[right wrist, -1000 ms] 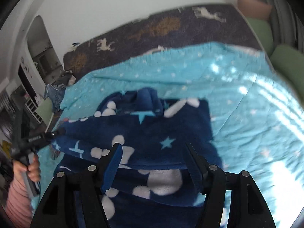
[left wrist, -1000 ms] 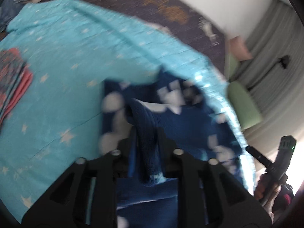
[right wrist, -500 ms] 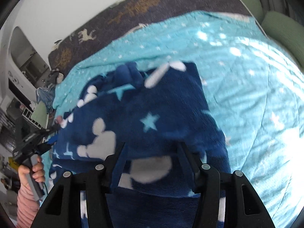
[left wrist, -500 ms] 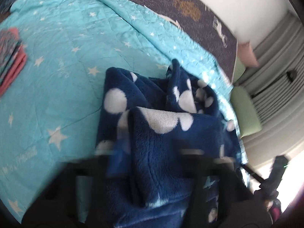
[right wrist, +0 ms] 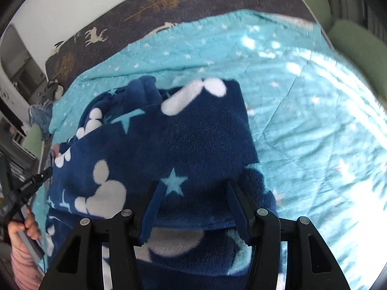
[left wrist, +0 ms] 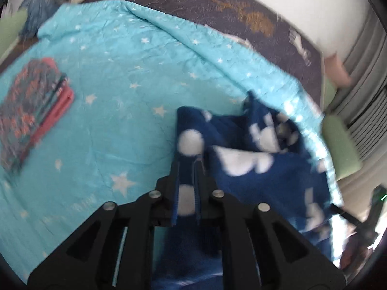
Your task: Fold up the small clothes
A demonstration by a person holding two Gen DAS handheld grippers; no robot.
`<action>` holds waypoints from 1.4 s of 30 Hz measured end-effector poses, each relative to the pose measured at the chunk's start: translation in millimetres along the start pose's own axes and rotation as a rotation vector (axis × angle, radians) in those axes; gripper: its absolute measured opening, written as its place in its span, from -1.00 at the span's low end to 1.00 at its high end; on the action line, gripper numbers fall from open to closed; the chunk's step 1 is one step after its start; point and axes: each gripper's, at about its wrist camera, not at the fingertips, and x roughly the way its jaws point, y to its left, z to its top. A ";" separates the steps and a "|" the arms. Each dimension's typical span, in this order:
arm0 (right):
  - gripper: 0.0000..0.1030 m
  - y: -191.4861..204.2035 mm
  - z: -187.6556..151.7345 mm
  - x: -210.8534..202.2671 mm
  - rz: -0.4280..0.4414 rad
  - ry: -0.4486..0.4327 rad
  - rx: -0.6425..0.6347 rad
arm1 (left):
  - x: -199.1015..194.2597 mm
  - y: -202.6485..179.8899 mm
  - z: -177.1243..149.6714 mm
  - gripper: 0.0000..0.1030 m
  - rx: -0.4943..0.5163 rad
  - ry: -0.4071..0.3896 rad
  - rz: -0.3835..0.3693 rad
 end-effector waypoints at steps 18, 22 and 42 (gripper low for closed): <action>0.08 14.8 16.5 24.8 -0.032 -0.031 -0.049 | 8.2 -65.5 -24.1 -0.41 0.161 0.093 -0.103; 0.09 19.4 -16.8 -24.5 0.016 -0.039 -0.149 | -55.4 -58.4 -49.0 0.00 0.267 0.017 -0.116; 0.19 85.7 -240.9 -156.8 0.194 0.029 -0.500 | -196.3 -108.1 -294.2 0.16 0.780 0.219 -0.281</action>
